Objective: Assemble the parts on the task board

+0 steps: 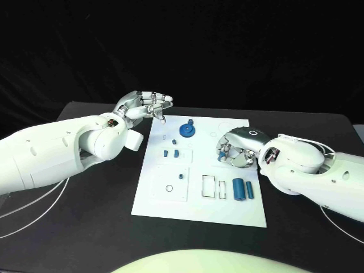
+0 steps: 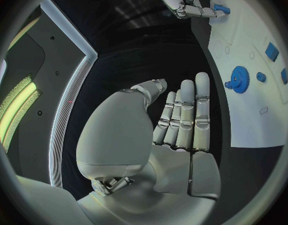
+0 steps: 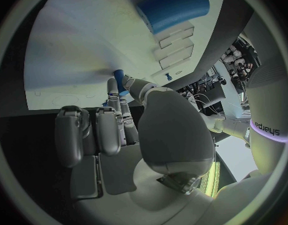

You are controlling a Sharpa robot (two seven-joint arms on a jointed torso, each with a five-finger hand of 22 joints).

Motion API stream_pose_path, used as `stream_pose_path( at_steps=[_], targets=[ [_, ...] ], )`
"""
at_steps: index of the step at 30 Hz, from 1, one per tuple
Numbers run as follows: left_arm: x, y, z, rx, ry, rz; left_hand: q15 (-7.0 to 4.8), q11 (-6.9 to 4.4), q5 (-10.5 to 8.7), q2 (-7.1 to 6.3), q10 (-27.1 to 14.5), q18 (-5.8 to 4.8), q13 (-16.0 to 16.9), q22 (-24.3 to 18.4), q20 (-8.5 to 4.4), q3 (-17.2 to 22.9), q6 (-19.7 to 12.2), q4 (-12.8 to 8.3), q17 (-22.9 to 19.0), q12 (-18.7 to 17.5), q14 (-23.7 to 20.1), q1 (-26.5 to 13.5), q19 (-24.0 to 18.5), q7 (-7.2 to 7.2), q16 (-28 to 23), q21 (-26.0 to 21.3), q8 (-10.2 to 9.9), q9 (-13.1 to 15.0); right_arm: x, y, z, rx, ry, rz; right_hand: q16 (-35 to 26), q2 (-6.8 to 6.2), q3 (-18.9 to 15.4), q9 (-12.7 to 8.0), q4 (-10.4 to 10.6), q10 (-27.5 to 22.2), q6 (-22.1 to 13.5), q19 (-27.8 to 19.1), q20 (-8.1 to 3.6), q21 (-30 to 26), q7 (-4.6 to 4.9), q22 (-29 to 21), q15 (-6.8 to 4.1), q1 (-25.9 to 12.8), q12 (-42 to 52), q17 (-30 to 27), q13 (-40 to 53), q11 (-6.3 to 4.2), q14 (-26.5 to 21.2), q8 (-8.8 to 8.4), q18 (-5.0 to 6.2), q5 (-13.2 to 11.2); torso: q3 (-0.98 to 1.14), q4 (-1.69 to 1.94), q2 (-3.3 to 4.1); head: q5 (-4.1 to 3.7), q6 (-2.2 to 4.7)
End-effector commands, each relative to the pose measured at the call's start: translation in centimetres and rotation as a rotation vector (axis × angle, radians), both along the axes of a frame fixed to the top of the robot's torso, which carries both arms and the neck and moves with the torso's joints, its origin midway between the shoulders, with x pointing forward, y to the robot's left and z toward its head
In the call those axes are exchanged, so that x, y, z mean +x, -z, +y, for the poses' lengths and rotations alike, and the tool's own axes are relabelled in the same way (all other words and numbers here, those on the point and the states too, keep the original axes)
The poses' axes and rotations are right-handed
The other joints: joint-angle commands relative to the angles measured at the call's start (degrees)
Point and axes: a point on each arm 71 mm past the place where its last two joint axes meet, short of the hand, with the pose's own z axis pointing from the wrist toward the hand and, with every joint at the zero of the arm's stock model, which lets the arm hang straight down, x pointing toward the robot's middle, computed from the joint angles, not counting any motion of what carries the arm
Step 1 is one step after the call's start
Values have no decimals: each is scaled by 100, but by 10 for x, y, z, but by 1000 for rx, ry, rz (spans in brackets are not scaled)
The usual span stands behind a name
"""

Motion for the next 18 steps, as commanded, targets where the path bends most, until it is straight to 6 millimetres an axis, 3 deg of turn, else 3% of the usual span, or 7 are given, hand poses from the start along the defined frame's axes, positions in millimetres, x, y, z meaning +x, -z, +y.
stream_pose_path(
  at_steps=[1,13,18],
  targets=[
    [0,-1,-2,-10,14,-3,0,-4,24,10,-29,82,2,-8,-1,-2,-32,-20,-6,24,-57,-61,-39,122,-13,-29,20,6,-3,-4,1,34,-3,-47,30,108,24,81,-4,33,35,251,-31,30,-1,1154,-43,35,14,1,4,3,218,40,-59,0,-2,1,1,-1,-5],
    [1,0,-1,-8,11,-1,0,-4,25,12,-33,83,3,-8,-1,-2,-35,-22,-7,28,-58,-61,-40,122,-12,-29,21,7,-20,-35,0,129,-18,-79,27,52,-1,106,-10,34,39,263,-40,60,5,1168,-43,-15,-12,-8,6,10,217,60,-66,-6,-12,-5,-11,7,11],
    [1,0,-2,-8,13,0,0,-3,25,12,-38,83,2,-8,0,-2,-37,-23,-7,30,-59,-61,-41,123,-11,-29,22,7,-33,-48,14,175,-64,-76,27,45,-4,108,-10,34,39,263,-40,60,5,1169,-43,-22,-15,-8,7,10,218,61,-66,-6,-4,-12,-5,35,20]
  ],
)
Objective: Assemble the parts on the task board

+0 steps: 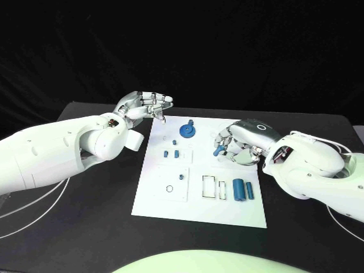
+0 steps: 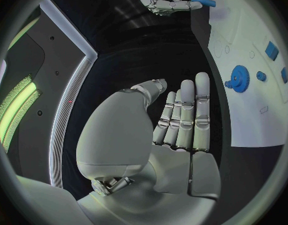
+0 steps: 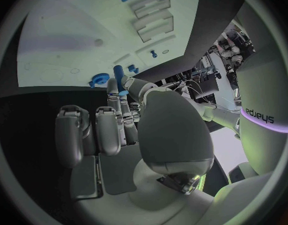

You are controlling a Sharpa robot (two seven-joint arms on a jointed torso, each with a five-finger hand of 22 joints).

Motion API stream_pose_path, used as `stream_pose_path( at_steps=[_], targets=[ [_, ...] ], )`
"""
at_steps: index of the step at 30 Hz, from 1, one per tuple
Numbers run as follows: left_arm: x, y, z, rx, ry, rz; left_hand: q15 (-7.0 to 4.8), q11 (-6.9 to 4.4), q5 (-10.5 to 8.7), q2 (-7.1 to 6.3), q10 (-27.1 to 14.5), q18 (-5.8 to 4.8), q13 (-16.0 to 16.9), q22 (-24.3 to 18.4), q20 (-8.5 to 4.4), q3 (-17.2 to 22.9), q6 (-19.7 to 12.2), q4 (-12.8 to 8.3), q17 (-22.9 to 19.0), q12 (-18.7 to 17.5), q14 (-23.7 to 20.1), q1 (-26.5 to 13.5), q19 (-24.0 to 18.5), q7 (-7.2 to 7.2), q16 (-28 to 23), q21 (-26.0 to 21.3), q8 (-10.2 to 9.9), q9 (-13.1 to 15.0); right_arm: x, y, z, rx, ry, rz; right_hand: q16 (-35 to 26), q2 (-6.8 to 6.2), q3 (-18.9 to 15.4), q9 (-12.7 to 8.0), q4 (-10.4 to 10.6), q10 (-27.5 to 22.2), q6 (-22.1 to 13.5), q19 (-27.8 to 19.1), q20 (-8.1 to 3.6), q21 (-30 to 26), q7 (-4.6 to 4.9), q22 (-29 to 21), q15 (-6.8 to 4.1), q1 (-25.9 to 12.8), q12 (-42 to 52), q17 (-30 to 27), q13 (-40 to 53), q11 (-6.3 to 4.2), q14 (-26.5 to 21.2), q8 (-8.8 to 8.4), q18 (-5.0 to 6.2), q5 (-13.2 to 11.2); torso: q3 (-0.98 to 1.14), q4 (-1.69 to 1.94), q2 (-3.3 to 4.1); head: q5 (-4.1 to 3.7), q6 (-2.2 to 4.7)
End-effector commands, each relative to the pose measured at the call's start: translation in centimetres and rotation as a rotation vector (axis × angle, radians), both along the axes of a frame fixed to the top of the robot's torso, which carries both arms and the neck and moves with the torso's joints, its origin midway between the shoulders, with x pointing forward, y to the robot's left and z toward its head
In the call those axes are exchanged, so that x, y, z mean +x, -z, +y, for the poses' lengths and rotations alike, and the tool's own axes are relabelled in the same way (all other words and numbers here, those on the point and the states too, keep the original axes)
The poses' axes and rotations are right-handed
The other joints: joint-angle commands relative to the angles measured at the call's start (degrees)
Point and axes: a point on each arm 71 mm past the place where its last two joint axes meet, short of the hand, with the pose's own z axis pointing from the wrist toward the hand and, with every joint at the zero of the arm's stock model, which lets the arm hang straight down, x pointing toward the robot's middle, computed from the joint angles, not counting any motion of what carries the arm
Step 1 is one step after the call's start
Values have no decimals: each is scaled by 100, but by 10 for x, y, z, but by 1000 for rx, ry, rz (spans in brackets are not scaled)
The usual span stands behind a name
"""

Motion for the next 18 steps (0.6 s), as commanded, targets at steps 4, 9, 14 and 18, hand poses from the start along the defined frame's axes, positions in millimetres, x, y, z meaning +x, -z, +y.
stream_pose_path(
  at_steps=[4,9,14,18],
  targets=[
    [0,-1,-4,-11,19,-1,0,-3,25,12,-38,83,2,-9,0,-2,-37,-23,-8,30,-59,-61,-41,123,-11,-29,22,8,-17,-8,29,78,-76,15,20,0,-10,113,1,5,20,254,-41,12,14,1163,-41,-81,-48,-19,-4,-3,214,39,-62,19,8,-15,2,62,-2],
    [0,-1,-6,-13,24,-1,0,-3,25,12,-38,83,2,-9,0,-2,-37,-23,-8,30,-59,-61,-41,123,-11,-29,22,8,-31,0,61,105,-160,37,15,0,-8,113,3,1,14,251,-41,2,17,1159,-40,-87,-54,-28,-5,-1,213,36,-60,20,2,-3,-2,133,-27],
    [0,-1,-9,-16,28,-2,0,-3,25,12,-38,83,2,-9,0,-2,-37,-23,-8,30,-59,-61,-41,123,-11,-29,22,8,-43,16,89,117,-228,63,15,1,-6,113,3,0,12,248,-41,-4,18,1157,-40,-87,-55,-29,-5,-1,213,36,-59,21,0,13,9,211,-39],
    [0,-1,-11,-18,32,-3,1,-2,26,14,-49,83,2,-9,1,-4,-43,-25,-9,36,-63,-64,-42,124,-10,-30,26,9,-48,30,103,113,-252,86,13,2,-3,114,2,-2,9,244,-41,-16,20,1153,-39,-87,-59,-32,-5,-1,212,34,-56,23,-3,10,13,258,-65]
  ],
)
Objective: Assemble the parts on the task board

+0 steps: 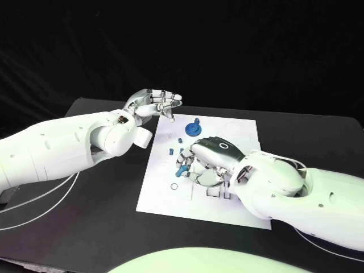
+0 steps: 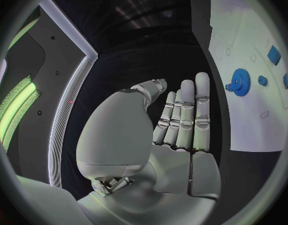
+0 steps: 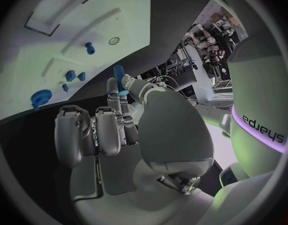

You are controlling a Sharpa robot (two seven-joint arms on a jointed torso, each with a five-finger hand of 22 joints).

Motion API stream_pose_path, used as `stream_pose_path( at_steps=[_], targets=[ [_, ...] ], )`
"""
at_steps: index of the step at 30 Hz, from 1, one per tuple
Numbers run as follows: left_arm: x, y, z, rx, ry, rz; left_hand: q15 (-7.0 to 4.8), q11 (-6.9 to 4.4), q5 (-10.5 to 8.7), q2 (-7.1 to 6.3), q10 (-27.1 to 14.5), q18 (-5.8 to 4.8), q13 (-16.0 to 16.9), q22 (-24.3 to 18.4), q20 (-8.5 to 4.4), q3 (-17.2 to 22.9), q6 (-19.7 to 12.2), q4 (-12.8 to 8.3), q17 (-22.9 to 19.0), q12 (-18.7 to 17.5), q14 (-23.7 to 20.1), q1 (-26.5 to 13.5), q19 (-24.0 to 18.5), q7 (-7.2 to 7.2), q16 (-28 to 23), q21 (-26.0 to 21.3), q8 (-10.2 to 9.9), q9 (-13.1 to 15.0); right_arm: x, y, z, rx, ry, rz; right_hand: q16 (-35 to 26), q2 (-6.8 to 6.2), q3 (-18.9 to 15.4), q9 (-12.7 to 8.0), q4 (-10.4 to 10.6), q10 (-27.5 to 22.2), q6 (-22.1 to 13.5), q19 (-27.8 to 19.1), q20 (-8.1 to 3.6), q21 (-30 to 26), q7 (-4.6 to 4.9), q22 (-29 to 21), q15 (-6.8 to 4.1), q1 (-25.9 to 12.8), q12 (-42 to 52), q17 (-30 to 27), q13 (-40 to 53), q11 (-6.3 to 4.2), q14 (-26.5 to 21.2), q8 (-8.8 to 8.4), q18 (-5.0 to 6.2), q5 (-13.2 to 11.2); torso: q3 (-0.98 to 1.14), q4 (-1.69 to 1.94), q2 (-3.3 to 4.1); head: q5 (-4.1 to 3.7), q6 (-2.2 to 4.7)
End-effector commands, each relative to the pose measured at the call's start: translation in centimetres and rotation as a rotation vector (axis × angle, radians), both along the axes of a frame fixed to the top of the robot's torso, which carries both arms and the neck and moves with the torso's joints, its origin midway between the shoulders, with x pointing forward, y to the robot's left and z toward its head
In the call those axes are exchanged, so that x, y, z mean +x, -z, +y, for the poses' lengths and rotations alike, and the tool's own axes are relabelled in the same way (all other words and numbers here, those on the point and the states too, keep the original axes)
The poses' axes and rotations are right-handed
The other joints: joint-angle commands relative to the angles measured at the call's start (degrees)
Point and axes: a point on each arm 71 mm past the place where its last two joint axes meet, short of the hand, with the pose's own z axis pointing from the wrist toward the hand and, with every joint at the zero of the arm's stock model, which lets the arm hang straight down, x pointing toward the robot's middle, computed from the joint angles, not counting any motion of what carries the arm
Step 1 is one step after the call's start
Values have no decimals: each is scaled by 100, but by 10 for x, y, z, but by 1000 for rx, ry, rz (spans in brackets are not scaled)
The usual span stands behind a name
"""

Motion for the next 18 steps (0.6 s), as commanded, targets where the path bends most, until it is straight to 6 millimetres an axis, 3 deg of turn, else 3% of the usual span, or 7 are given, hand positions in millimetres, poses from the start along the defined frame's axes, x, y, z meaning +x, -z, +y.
stream_pose_path(
  at_steps=[1,9,18],
  targets=[
    [0,-1,-4,-14,20,-5,1,-2,26,14,-49,83,2,-9,1,-4,-43,-25,-9,36,-58,-64,-42,124,-10,-30,26,9,-2,10,8,-5,-33,-6,14,9,-2,113,2,-2,22,244,-42,-15,16,1155,-40,-43,-32,-9,-7,-3,212,18,-56,35,-5,1,10,66,-28],
    [-1,-2,-7,-17,26,-7,1,-2,26,14,-49,83,2,-9,1,-4,-43,-25,-9,36,-58,-64,-42,124,-10,-30,26,9,-3,35,19,-38,-37,18,13,10,1,113,1,-4,18,243,-41,-20,18,1153,-40,-43,-35,-11,-7,-2,212,16,-55,36,-1,-11,12,133,-92],
    [-1,-1,-7,-17,26,-6,1,-2,26,14,-49,83,2,-9,1,-4,-43,-25,-9,36,-58,-64,-42,124,-10,-30,26,9,-2,44,22,-73,-37,17,22,14,8,114,0,-7,10,245,-41,-15,24,1155,-38,-43,-41,6,-7,1,215,13,-56,38,4,-5,3,158,-154]
  ],
)
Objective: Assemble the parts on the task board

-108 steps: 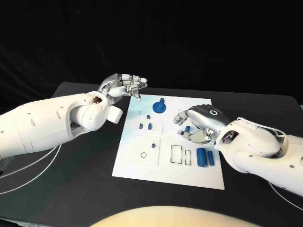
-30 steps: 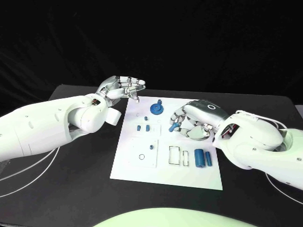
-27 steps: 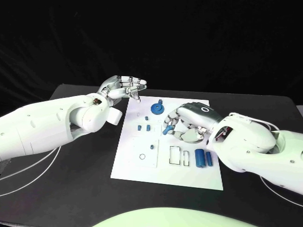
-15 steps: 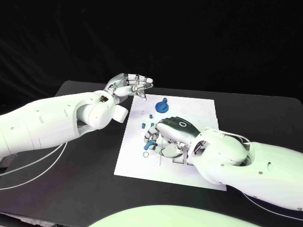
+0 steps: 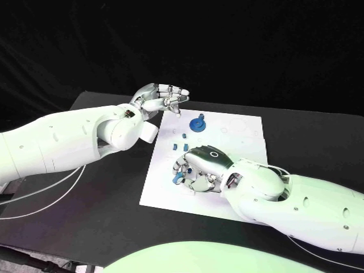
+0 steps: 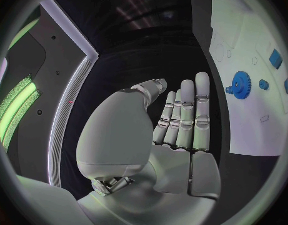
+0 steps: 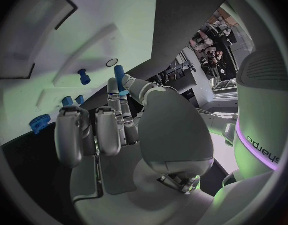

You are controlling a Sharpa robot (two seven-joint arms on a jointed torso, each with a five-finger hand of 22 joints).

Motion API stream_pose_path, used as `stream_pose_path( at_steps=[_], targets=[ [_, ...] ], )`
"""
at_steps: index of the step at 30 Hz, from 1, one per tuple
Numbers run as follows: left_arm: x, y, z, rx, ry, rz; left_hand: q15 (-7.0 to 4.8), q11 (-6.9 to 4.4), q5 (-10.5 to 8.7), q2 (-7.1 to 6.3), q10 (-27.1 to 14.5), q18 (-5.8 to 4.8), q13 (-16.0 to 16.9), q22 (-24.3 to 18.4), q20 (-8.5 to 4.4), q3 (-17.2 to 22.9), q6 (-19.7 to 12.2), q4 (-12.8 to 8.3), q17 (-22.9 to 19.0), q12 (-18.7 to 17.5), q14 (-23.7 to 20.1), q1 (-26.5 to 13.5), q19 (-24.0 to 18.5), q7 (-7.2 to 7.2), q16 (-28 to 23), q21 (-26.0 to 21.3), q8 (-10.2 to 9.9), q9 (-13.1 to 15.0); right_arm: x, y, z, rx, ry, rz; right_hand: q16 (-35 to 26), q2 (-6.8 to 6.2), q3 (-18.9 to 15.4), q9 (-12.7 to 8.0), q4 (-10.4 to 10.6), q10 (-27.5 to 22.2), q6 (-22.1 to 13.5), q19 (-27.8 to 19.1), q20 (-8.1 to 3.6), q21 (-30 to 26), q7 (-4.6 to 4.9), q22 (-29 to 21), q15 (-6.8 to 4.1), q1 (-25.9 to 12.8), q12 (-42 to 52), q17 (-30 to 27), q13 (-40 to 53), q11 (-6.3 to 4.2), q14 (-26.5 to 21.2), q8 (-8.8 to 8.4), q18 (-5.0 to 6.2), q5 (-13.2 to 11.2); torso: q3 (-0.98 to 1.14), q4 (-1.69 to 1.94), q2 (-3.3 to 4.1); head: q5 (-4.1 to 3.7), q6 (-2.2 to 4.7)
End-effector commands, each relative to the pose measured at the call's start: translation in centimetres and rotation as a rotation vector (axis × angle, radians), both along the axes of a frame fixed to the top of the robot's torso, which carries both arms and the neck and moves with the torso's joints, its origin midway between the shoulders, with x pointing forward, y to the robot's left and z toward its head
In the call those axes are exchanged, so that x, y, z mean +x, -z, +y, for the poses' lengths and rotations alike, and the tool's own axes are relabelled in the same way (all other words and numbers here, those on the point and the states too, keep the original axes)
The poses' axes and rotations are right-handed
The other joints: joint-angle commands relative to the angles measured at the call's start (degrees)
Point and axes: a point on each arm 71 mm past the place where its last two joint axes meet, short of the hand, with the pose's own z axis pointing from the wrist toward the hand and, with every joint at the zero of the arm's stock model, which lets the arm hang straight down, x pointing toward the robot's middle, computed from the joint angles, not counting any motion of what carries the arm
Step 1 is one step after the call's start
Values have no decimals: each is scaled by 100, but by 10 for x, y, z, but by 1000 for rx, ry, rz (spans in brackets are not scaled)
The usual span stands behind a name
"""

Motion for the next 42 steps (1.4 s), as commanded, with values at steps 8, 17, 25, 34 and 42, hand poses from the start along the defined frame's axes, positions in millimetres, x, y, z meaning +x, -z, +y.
stream_pose_path(
  at_steps=[8,17,25,34,42],
  targets=[
    [-1,-1,-1,-12,16,-4,2,-2,26,22,-53,83,4,-10,2,-4,-43,-25,-7,48,-24,-68,-44,123,-7,-31,33,7,1,6,0,-71,-12,-24,19,15,10,114,1,-7,23,248,-42,-8,7,1154,-37,-32,-23,-2,-7,3,214,10,-58,21,3,-5,-6,15,-28],
    [-1,-1,-1,-11,15,-4,2,-2,26,22,-53,83,4,-10,2,-4,-43,-25,-7,48,-24,-68,-44,123,-7,-31,33,7,1,9,0,-119,-15,-22,23,14,10,115,3,-8,19,251,-41,1,10,1158,-36,-38,-26,7,-7,6,216,9,-59,21,1,-2,-4,14,-35],
    [-1,-1,-1,-10,14,-3,2,-2,26,22,-53,83,4,-10,2,-4,-43,-25,-7,48,-24,-68,-44,123,-7,-31,33,7,0,9,4,-134,-17,-46,18,4,11,117,5,-12,6,247,-38,-10,17,1155,-30,-54,-39,-5,-6,12,214,4,-58,20,3,2,-2,4,-27],
    [-1,-1,-1,-11,16,-3,3,-1,26,25,-60,83,5,-11,4,-7,-47,-25,-9,63,-27,-76,-45,123,-4,-33,42,10,-2,11,11,-132,-25,-49,23,-168,-21,62,68,-131,-272,232,15,-50,135,1151,44,-254,-161,-14,-11,103,211,-173,-52,61,4,5,-2,-7,-10],
    [0,-1,-1,-10,16,0,3,-1,26,25,-60,83,5,-11,4,-7,-47,-25,-9,63,-27,-76,-45,123,-4,-33,42,10,-2,12,10,-122,-12,-51,30,-232,-25,16,85,-127,-451,230,35,-60,136,1152,55,-304,-181,-16,6,109,210,-300,-49,71,2,1,-6,5,-26]
  ],
)
